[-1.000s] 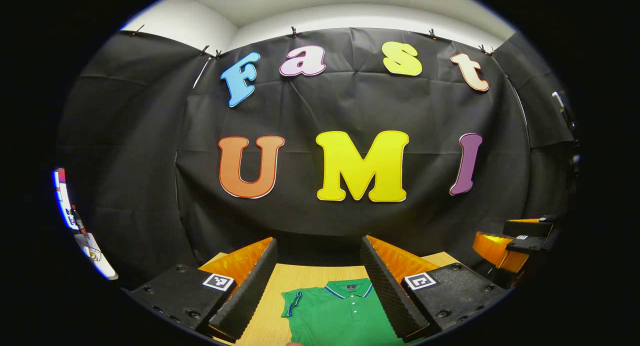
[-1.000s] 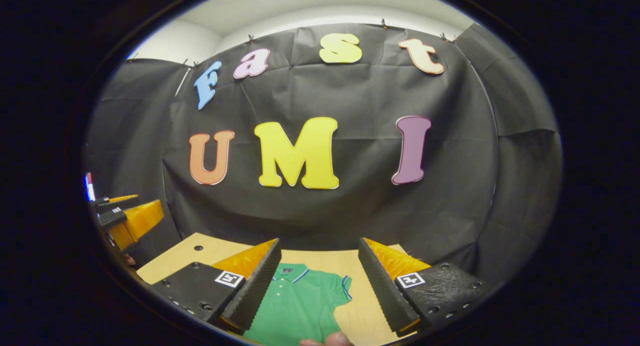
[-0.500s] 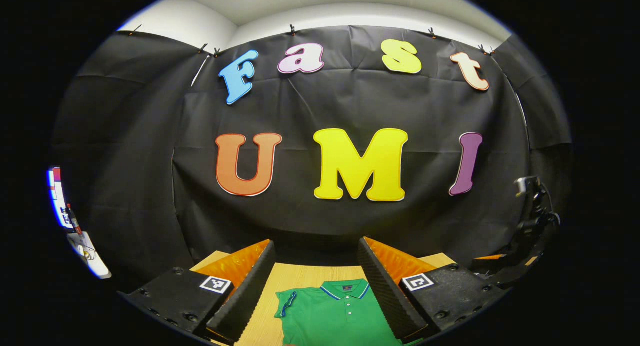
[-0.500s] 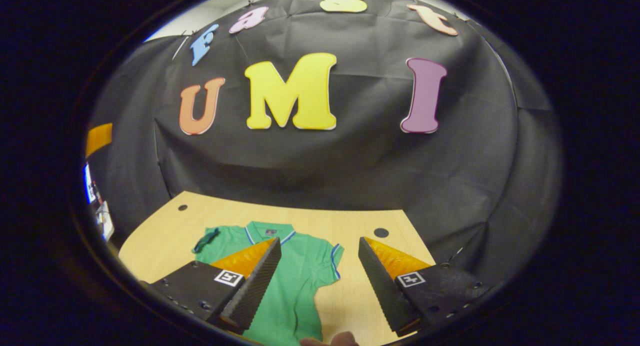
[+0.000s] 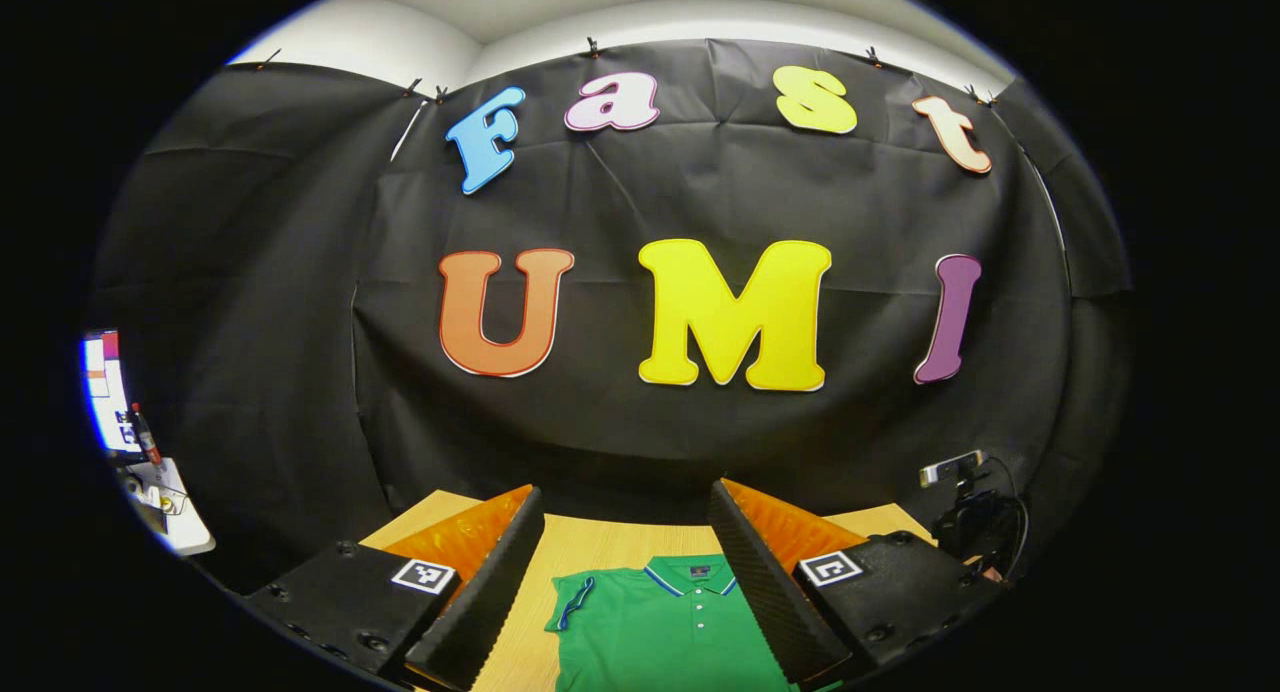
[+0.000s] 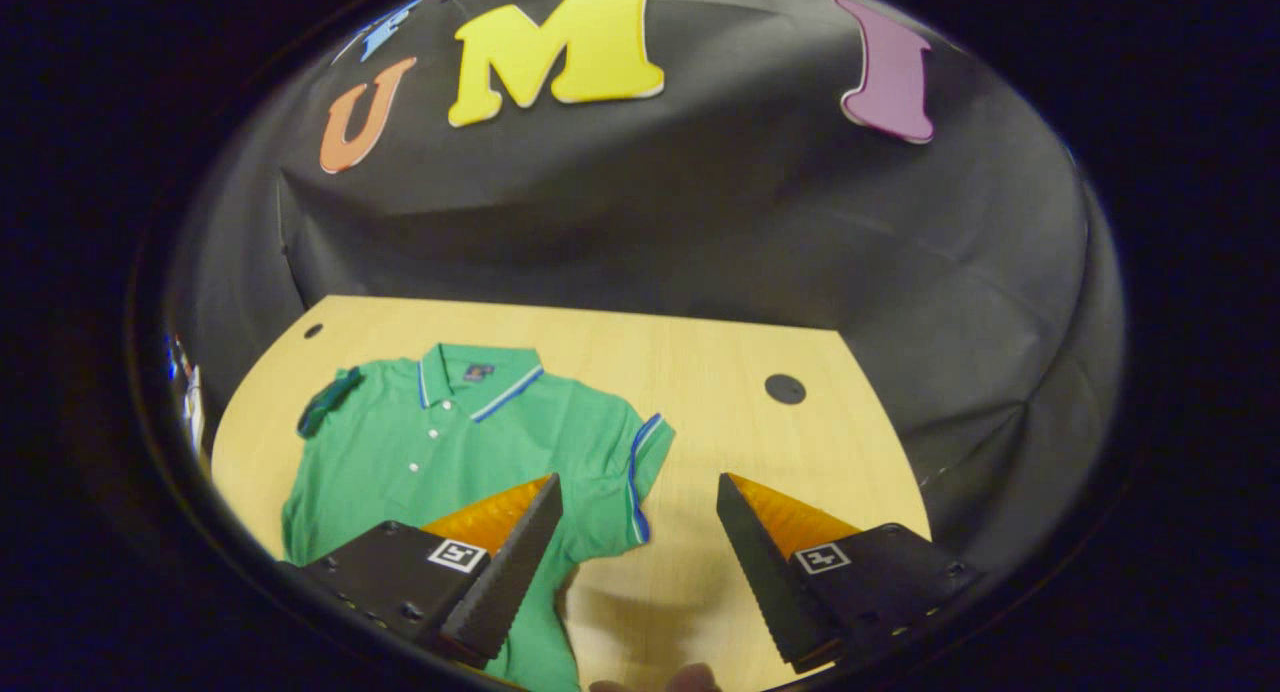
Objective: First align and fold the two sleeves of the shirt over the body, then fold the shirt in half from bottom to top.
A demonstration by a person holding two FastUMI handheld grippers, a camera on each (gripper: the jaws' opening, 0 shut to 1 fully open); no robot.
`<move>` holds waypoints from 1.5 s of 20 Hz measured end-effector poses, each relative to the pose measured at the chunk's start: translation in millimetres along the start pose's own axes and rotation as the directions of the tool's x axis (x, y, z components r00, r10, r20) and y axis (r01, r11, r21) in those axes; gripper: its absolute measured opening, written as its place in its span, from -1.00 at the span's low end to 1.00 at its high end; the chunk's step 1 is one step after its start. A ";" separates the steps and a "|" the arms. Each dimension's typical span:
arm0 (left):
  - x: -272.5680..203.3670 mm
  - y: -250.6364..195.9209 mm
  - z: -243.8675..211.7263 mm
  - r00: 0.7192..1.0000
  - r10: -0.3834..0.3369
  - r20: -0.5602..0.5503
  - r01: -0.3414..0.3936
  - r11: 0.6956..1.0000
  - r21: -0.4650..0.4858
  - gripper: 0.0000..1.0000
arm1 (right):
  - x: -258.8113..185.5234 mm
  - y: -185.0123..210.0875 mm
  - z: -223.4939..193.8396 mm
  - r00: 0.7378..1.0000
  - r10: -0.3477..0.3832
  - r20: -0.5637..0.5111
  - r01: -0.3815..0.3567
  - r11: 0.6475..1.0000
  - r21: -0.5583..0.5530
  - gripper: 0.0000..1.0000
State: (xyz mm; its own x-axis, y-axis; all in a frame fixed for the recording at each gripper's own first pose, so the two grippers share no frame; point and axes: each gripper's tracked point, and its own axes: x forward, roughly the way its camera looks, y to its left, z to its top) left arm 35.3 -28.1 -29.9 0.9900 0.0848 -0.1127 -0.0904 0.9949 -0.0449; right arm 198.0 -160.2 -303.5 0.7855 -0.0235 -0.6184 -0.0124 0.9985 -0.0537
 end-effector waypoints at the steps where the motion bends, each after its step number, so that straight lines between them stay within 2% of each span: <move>1: 1.9 0.6 -3.0 1.000 0.009 -0.006 -0.009 1.000 0.010 1.00 | 11.7 0.4 -7.4 0.999 0.015 -0.031 -0.015 1.000 0.004 0.91; 5: 4.7 0.9 -11.2 0.999 0.030 -0.033 -0.029 0.999 0.036 1.00 | 49.7 3.8 -25.8 0.992 0.059 -0.112 -0.057 0.998 0.021 0.87; 6: 4.9 1.9 -13.7 0.999 0.035 -0.038 -0.033 0.999 0.042 1.00 | 55.0 4.6 -28.2 0.990 0.065 -0.125 -0.062 0.998 0.029 0.79; 7: 4.8 2.8 -16.5 0.998 0.040 -0.045 -0.038 0.998 0.048 1.00 | 57.7 6.1 -29.8 0.988 0.075 -0.135 -0.070 0.997 0.041 0.57; 9: 4.2 3.1 -21.2 0.997 0.048 -0.058 -0.045 0.998 0.053 1.00 | 66.7 8.0 -33.9 0.984 0.091 -0.156 -0.081 0.994 0.070 0.25; 11: 3.6 2.0 -21.4 0.997 0.051 -0.062 -0.048 0.997 0.053 1.00 | 70.9 8.8 -43.7 0.975 0.103 -0.197 -0.083 0.991 0.109 0.16; 13: 3.0 4.2 -24.4 0.996 0.059 -0.069 -0.054 0.996 0.067 1.00 | 76.9 4.6 -42.4 0.974 0.097 -0.203 -0.065 0.985 0.158 -0.72; 14: 2.1 5.6 -25.0 0.995 0.064 -0.070 -0.059 0.996 0.071 1.00 | 78.9 4.0 -43.6 0.973 0.099 -0.210 -0.061 0.982 0.177 -0.77; 15: 1.7 5.9 -24.5 0.995 0.066 -0.070 -0.062 0.996 0.071 1.00 | 74.8 1.0 -43.4 0.974 0.086 -0.207 -0.044 0.979 0.200 -0.72; 16: 1.5 7.7 -23.5 0.995 0.068 -0.069 -0.063 0.995 0.073 1.00 | 74.6 2.8 -40.3 0.974 0.098 -0.206 -0.049 0.972 0.228 -0.98; 21: -1.2 9.9 -21.4 0.996 0.067 -0.061 -0.063 0.996 0.067 1.00 | 46.4 5.2 -2.3 0.988 0.096 -0.121 -0.066 0.970 0.236 -1.00; 26: -6.9 22.1 -26.3 0.994 0.084 -0.074 -0.082 0.996 0.032 1.00 | 32.1 62.6 26.0 0.985 0.153 -0.084 -0.133 0.969 0.207 -1.00; 30: -15.5 45.3 -26.9 0.988 0.125 -0.086 -0.123 0.992 0.034 1.00 | 36.6 121.2 29.9 0.971 0.212 -0.106 -0.185 0.958 0.220 -1.00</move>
State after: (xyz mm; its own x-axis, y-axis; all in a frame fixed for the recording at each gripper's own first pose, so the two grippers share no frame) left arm 13.0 14.1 -56.9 0.9578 0.2038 -0.2029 -0.2075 0.9782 0.0034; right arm 243.7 -38.5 -309.2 0.6946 0.1838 -0.6955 -0.0211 0.9716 0.2357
